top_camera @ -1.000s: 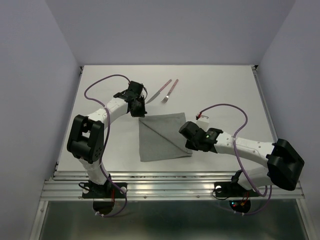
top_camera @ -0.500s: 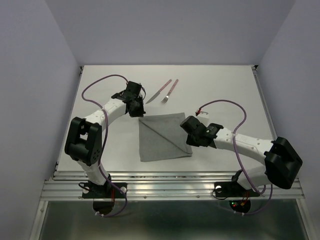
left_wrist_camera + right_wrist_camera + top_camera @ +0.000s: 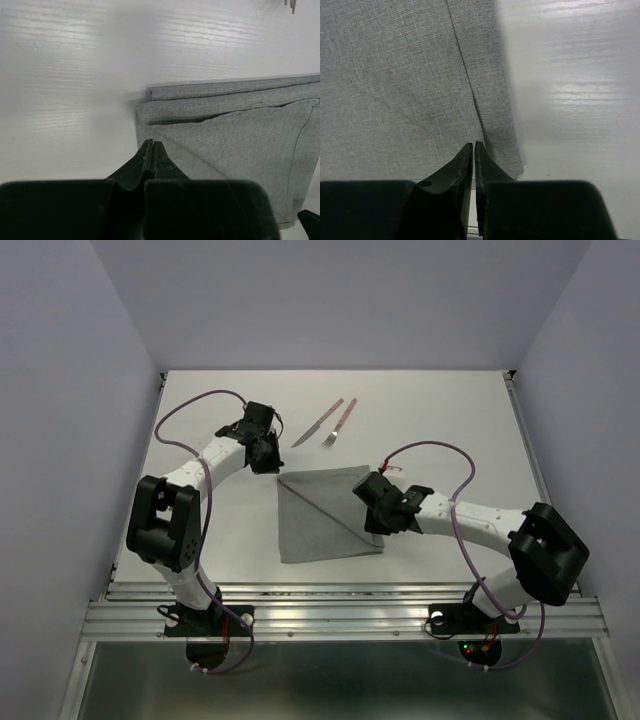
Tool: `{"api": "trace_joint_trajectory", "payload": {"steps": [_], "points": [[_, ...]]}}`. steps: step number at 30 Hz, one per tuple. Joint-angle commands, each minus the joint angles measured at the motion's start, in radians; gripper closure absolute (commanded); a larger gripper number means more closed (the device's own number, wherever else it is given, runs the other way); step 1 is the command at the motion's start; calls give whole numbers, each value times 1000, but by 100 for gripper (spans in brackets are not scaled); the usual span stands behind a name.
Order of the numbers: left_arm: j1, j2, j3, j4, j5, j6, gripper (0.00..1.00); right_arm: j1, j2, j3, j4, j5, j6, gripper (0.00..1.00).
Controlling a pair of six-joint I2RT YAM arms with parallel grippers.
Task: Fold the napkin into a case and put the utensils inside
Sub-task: Move the upper triangle-folded napkin to the center of the board.
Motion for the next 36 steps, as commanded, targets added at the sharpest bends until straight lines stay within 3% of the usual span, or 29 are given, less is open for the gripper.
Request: {"api": "trace_joint_trajectory", "payload": {"steps": [1, 17, 28, 34, 36], "points": [[29, -34, -4, -16, -14, 11, 100, 8, 14, 18, 76, -35, -11, 89], [47, -57, -15, -21, -10, 13, 100, 65, 110, -47, 137, -75, 54, 90], [47, -77, 8, -38, -16, 18, 96, 217, 229, 143, 148, -76, 91, 89], [39, -151, -23, -43, -16, 34, 82, 217, 58, 134, 176, 88, 45, 84], [15, -188, -47, -46, -17, 36, 78, 159, -13, 93, 174, 91, 30, 81]]}}
